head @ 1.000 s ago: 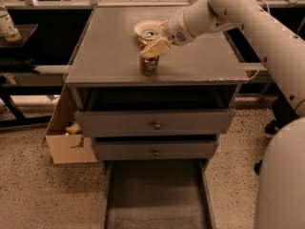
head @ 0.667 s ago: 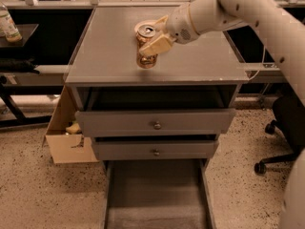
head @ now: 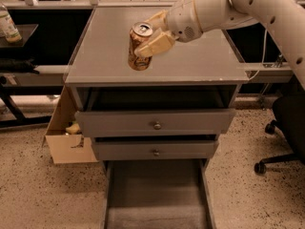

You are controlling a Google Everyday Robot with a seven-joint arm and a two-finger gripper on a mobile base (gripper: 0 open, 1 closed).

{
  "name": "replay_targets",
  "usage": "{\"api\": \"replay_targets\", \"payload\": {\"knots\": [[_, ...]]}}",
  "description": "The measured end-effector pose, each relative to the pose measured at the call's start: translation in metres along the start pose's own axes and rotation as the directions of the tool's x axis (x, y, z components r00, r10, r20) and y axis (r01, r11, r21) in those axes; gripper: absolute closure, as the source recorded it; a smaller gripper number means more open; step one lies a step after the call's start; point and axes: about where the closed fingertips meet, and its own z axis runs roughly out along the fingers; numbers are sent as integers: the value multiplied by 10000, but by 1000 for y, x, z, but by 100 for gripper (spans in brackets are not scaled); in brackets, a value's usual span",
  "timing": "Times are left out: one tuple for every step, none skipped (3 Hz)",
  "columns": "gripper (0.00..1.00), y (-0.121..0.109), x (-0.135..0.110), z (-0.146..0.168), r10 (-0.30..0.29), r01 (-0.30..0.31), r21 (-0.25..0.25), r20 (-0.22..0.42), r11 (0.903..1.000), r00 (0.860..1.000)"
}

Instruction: Place orange can into bottom drawer

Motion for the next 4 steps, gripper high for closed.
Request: {"api": "replay_targets", "payload": {"knots": [[100, 38, -4, 11, -315, 279, -1088, -316, 9937, 9990], [100, 105, 2, 24, -432, 191, -2439, -938, 9696, 9947], [100, 119, 8, 25, -443, 198, -2560, -903, 9665, 9949], [100, 154, 12, 24, -675, 439, -2574, -837, 9653, 9942]]}}
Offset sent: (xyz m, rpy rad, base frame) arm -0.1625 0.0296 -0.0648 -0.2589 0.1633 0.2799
